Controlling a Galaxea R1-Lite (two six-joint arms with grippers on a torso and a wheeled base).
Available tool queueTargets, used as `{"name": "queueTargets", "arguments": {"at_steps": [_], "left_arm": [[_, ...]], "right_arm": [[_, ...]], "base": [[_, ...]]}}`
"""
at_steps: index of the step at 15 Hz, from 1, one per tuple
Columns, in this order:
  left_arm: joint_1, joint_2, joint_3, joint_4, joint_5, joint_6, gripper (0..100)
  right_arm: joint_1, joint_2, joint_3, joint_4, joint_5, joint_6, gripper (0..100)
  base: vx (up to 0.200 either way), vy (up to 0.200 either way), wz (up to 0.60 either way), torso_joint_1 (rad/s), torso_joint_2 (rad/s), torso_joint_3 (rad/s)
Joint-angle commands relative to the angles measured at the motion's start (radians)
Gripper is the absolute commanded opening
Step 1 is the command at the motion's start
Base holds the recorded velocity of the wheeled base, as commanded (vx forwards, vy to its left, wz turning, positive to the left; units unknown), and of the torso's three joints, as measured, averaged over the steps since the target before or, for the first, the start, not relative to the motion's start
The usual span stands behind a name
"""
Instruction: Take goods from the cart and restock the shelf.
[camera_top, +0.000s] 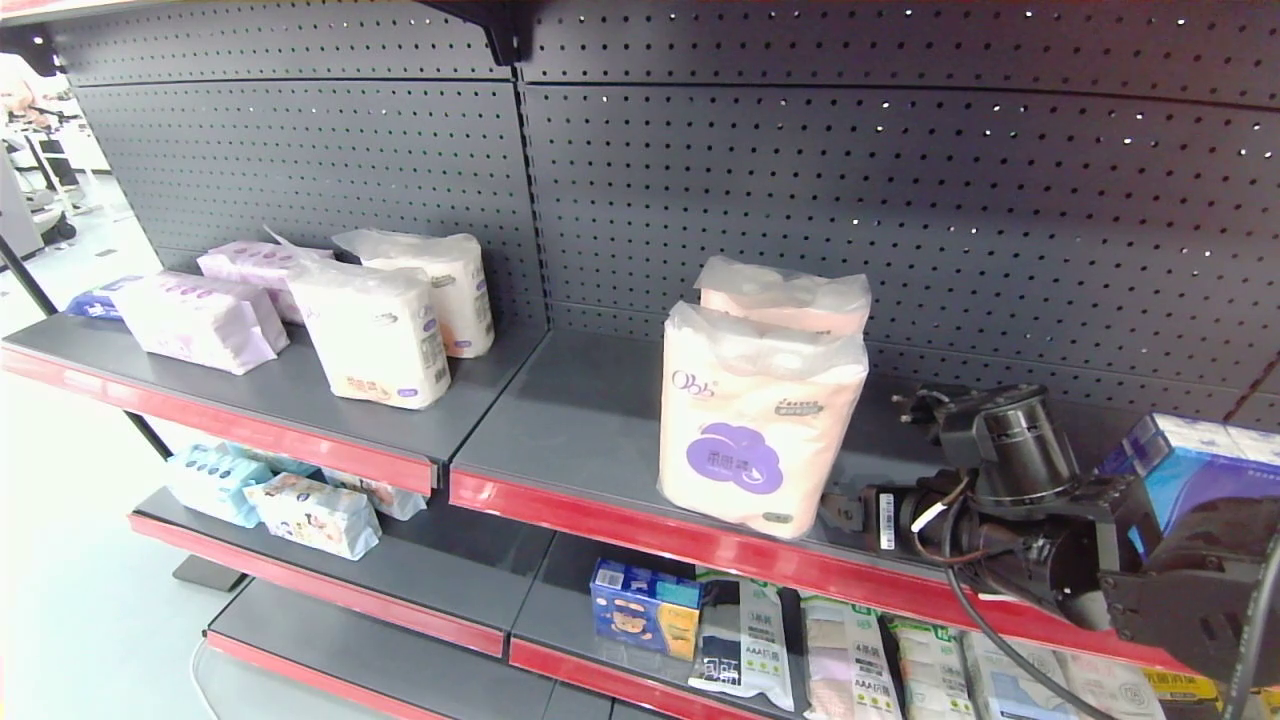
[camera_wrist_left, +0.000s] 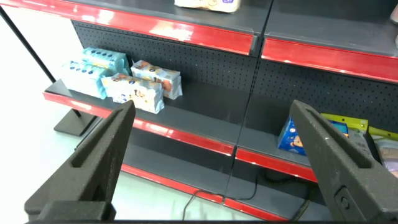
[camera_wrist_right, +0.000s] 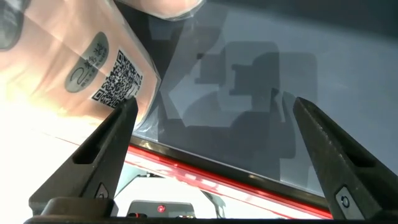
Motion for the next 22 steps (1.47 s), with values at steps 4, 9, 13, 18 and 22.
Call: {"name": "queueTargets", "arguments": {"at_steps": [4, 9, 13, 18, 22], "left_arm": [[0.000, 0.000, 0.000, 0.000, 0.000, 0.000, 100], [0.000, 0.000, 0.000, 0.000, 0.000, 0.000, 100], [0.000, 0.000, 0.000, 0.000, 0.000, 0.000, 100], [0.000, 0.000, 0.000, 0.000, 0.000, 0.000, 100], [0.000, 0.000, 0.000, 0.000, 0.000, 0.000, 100]], "right_arm": [[0.009, 0.003, -0.003, 0.000, -0.002, 0.001, 100], [0.020, 0.004, -0.014, 0.000, -0.011, 0.001, 100], [0.022, 0.001, -0.012, 0.000, -0.015, 0.002, 100], [0.020, -0.016, 0.009, 0.000, -0.028, 0.002, 100], [0.012, -0.053, 0.038, -0.001, -0.025, 0.004, 100]], "base": [[0.000, 0.000, 0.00, 0.000, 0.00, 0.000], [0.000, 0.000, 0.00, 0.000, 0.00, 0.000], [0.000, 0.000, 0.00, 0.000, 0.00, 0.000], [0.000, 0.000, 0.00, 0.000, 0.00, 0.000], [0.000, 0.000, 0.00, 0.000, 0.00, 0.000]]}}
